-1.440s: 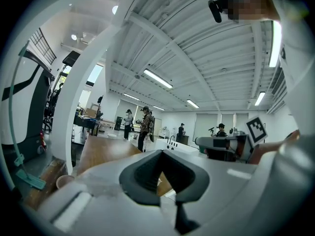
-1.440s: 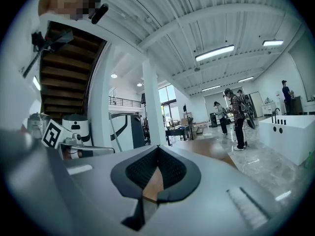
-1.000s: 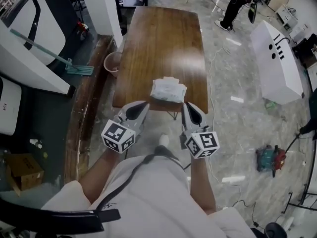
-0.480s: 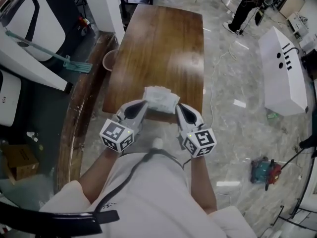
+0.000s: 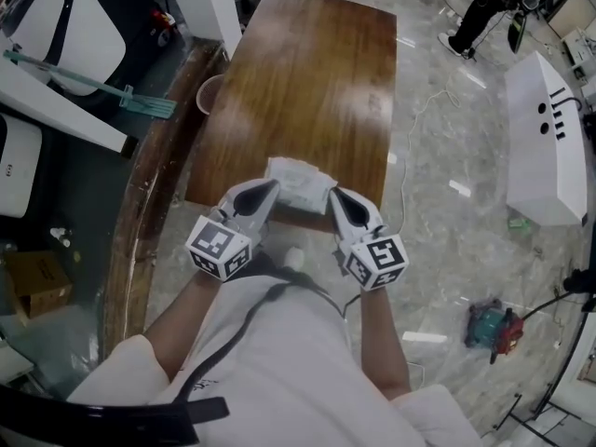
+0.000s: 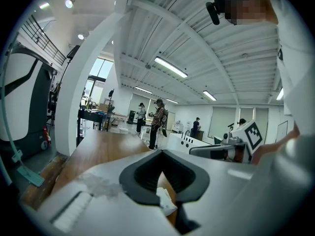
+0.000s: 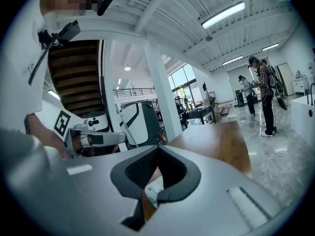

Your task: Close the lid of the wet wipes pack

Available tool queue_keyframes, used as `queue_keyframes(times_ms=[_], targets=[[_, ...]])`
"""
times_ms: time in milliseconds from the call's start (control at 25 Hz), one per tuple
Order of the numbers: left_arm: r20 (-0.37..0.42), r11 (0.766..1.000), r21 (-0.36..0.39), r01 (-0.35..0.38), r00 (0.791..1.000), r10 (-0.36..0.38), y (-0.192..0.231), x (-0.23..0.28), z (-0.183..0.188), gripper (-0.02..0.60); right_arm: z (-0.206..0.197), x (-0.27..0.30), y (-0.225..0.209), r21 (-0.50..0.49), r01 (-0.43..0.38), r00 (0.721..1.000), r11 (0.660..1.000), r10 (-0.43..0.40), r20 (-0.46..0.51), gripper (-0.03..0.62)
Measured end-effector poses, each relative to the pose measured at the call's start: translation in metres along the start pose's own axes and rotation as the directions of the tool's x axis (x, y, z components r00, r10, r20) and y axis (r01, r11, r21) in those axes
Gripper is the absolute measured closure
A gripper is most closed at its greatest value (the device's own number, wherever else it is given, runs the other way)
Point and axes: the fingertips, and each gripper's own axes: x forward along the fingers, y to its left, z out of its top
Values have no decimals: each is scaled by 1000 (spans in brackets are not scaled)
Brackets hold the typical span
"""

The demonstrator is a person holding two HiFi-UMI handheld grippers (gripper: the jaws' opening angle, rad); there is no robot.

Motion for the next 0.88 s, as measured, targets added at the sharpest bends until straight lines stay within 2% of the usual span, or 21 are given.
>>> queue_keyframes(times_ms=[280,640,880], targets=[[-26,1000,-24,12,1000,-13,20,6,-7,580,-3,27,1,-4,-11,999,1000,11,-35,585],[-47,996,-20,89,995,-90,45,12,2,580,11,52,4,4,52,998,999,-52,-21,585],[-72,991,-45,124,989,-127,57,22,-11,580,5,63,-7,19,94,995,995,-94,-29,585]])
